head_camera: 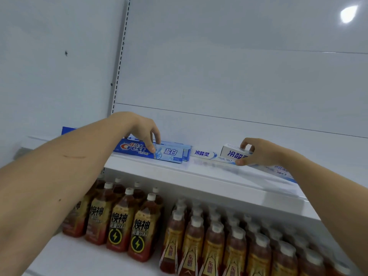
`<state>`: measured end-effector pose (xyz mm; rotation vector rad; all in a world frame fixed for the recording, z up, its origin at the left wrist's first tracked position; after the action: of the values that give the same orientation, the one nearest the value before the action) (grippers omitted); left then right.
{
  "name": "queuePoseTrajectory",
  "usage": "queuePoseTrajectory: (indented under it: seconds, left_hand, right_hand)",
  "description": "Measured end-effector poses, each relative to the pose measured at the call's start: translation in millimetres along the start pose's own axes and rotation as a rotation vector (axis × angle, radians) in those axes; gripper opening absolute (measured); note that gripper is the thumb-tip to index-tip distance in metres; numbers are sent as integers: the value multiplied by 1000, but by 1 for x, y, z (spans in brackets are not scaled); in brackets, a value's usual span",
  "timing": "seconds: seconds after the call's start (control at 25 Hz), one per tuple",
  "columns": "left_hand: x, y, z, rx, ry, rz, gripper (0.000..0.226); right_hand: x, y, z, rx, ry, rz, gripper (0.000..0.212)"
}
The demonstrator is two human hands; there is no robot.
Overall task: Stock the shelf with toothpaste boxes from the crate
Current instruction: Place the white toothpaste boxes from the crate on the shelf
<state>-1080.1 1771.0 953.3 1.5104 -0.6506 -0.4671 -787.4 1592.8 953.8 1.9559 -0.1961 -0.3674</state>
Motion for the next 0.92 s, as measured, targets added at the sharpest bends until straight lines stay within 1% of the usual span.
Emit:
queuePoseTrajectory:
  seconds: [0.16, 0.24, 0.36, 0.44, 0.6, 0.72, 0.84, 0.92]
  left_hand:
    - [4, 1, -6, -73, 83, -82, 47]
    - [8, 0, -5, -132, 143, -115, 49]
    - [23, -2, -6, -226, 247, -136, 62]
    - [46, -1, -15, -241, 241, -110, 66]
    - [112, 5, -51, -88, 99, -39, 64]
    - [155, 4, -78, 42, 8, -35, 62]
    - [180, -7, -97, 82, -53, -15, 55]
    - [186, -14, -105, 97, -71, 1, 51]
  right_hand:
    - [21, 9, -22, 7, -13, 40, 49]
    - [38, 13, -35, 17, -25, 114, 46]
    - [70, 10, -55, -69, -52, 255, 43]
    - [86, 5, -67, -147, -57, 364, 39]
    - [116, -10, -93, -231, -69, 470, 45]
    - [129, -22, -110, -306, -59, 504, 44]
    - [131, -31, -122, -291, -19, 584, 41]
    - [132, -44, -127, -281, 18, 610, 34]
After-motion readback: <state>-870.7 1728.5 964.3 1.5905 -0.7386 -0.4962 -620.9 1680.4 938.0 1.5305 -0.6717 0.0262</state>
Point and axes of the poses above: each hand's wrist, its own z-axis away from the middle knuckle, its own y-axis out of the back of the hand, x = y × z, the point moved 9 cm from there along -z, towards the middle knuckle, and after that the axes turned 2 degrees about x, right-handed, at the moved point
